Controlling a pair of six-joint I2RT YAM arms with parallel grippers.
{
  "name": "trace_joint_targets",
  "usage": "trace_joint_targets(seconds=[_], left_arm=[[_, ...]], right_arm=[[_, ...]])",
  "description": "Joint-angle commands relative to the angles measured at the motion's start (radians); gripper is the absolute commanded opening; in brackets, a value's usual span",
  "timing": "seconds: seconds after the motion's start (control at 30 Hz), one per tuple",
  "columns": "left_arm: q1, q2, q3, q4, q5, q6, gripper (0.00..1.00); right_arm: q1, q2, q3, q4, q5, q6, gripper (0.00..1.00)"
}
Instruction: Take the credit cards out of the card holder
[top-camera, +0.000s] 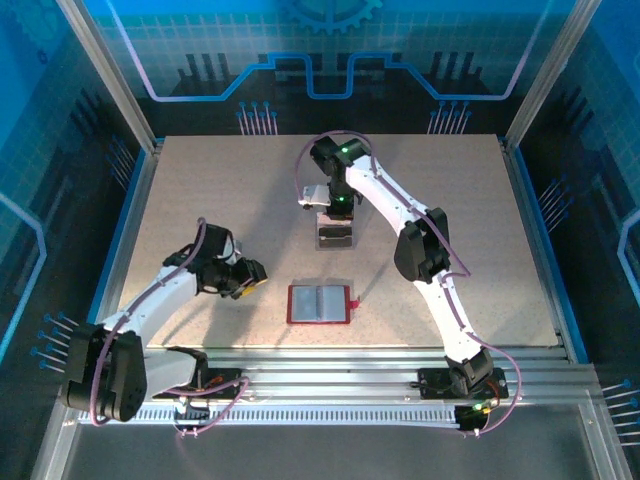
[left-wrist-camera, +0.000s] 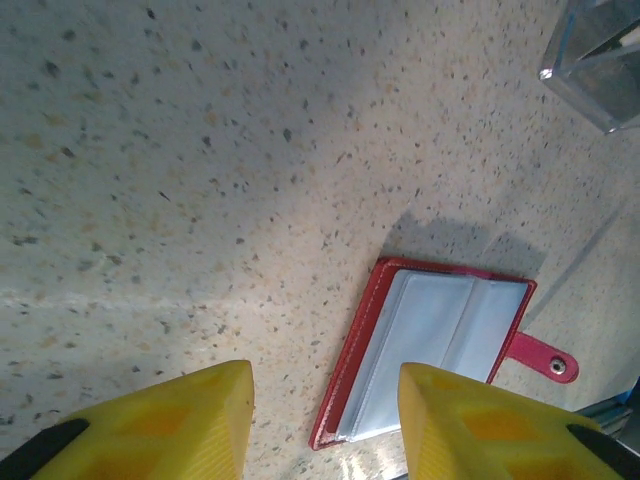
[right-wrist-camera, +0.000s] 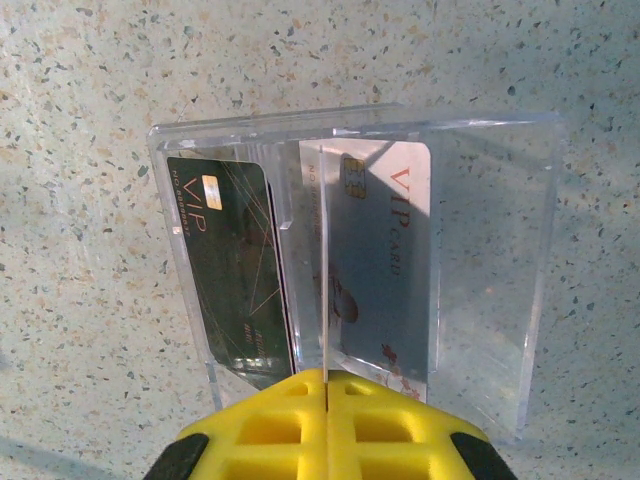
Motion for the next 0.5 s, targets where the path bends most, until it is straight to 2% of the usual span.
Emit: trace_joint_targets(seconds=[0.0, 0.3, 0.47], left_arm=[[0.04, -0.004, 0.03, -0.036, 0.057, 0.055, 0.43], [0.058, 0.012, 0.027, -0.015, 0.09, 0.054, 0.43], [0.06, 0.021, 0.023, -0.006, 0.098, 0.054, 0.43]], right_arm=[[-0.006, 0.029, 0.018, 0.002, 0.0, 0.002, 0.03], [-0.002, 0.03, 0.018, 0.016, 0.013, 0.002, 0.15], [-0.002, 0.025, 0.018, 0.017, 0.019, 0.008, 0.16]])
